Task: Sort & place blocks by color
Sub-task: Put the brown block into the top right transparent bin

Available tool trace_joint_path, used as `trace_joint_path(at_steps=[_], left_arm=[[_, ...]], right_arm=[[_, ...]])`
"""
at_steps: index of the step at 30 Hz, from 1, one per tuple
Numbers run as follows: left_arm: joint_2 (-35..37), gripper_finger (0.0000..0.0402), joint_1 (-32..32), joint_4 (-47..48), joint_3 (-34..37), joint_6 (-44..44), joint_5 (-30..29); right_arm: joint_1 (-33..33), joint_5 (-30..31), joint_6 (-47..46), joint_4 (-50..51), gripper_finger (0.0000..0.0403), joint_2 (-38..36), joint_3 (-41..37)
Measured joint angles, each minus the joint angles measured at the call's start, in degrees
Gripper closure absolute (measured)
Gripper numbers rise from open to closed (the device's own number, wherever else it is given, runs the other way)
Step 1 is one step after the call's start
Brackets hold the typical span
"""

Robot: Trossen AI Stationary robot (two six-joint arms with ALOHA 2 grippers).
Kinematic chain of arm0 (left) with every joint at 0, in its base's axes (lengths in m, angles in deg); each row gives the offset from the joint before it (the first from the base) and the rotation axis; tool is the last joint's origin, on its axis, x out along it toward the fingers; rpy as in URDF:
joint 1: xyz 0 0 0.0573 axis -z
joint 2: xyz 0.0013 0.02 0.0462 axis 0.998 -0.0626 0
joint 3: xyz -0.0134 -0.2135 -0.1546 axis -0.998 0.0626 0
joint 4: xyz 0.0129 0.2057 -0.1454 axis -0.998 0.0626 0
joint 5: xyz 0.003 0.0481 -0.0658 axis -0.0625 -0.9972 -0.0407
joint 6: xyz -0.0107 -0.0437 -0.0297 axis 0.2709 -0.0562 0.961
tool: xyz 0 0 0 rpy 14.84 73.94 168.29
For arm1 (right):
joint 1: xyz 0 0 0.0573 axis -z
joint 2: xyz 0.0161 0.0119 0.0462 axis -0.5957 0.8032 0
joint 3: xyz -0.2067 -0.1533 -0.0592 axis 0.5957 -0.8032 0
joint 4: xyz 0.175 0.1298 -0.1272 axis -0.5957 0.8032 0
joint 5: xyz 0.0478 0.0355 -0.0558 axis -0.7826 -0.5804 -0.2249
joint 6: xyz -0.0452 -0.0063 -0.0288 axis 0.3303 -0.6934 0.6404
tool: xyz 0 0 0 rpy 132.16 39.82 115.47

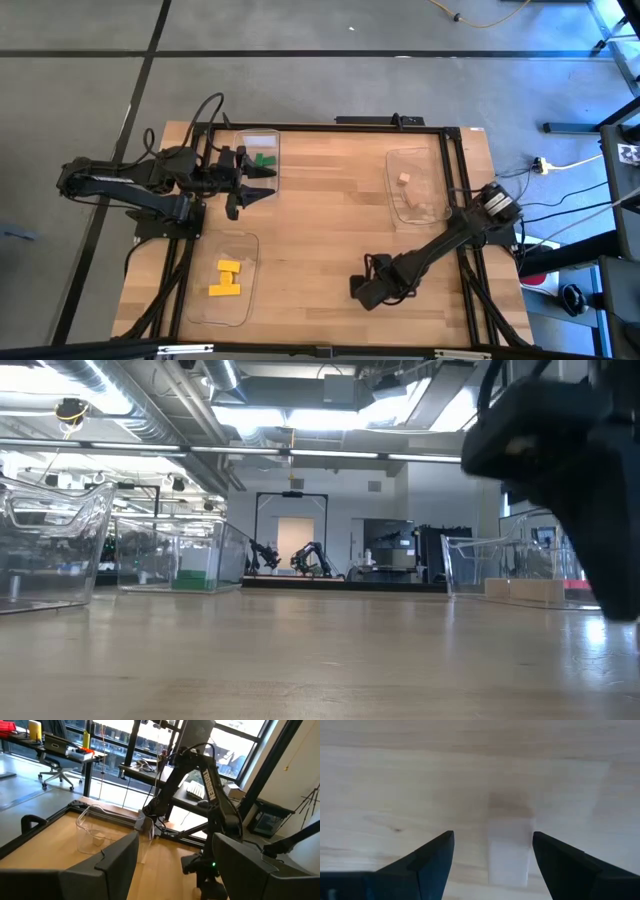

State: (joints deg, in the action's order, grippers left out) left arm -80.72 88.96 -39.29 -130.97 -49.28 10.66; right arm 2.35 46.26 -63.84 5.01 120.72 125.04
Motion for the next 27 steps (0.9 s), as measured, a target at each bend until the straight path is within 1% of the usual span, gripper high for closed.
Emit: trace_joint_path(at_steps=[5, 11, 15, 18, 20, 21, 24, 25, 27], left_arm=[[0.0, 0.0156, 0.0, 0.0, 0.0, 0.0, 0.0], [-0.02, 0.0156, 0.0, 0.17, 0.0, 0.0, -0.02], [-0.02, 0.0156, 0.0, 0.17, 0.0, -0.02, -0.15], [-0.02, 0.0156, -0.01, 0.2, 0.0, -0.04, -0.79], [-0.02, 0.0156, -0.02, 0.17, 0.0, -0.04, -1.29], [-0.02, 0.0156, -0.02, 0.18, 0.0, -0.04, -1.29], [-0.02, 0.0156, 0.0, 0.17, 0.0, -0.04, -1.27], [-0.02, 0.0156, -0.01, 0.17, 0.0, -0.04, -1.14], [0.0, 0.0156, -0.02, 0.16, 0.0, -0.04, -0.17]], right_arm=[[0.04, -0.82, 0.05, -1.25, 0.013, 2.76, 0.38], [0.08, -2.07, 1.92, -0.04, 0.0136, 2.93, 0.61], [0.04, -2.47, 3.34, 0.85, 0.0175, 2.95, 0.57], [0.02, -2.77, 3.59, 1.48, 0.0222, 2.98, 0.51], [0.0, -2.79, 5.0, 1.66, 0.0262, 2.98, 0.5], [0.0, -2.82, 5.96, 1.71, 0.0275, 2.9, 0.5], [-0.02, -2.37, 10.01, 1.47, 0.0275, 1.82, 0.27], [-0.09, -1.35, 11.96, 2.11, 0.0275, 1.1, 0.13], [-0.06, 0.35, 16.43, 3.28, 0.0275, -2.01, -0.07]])
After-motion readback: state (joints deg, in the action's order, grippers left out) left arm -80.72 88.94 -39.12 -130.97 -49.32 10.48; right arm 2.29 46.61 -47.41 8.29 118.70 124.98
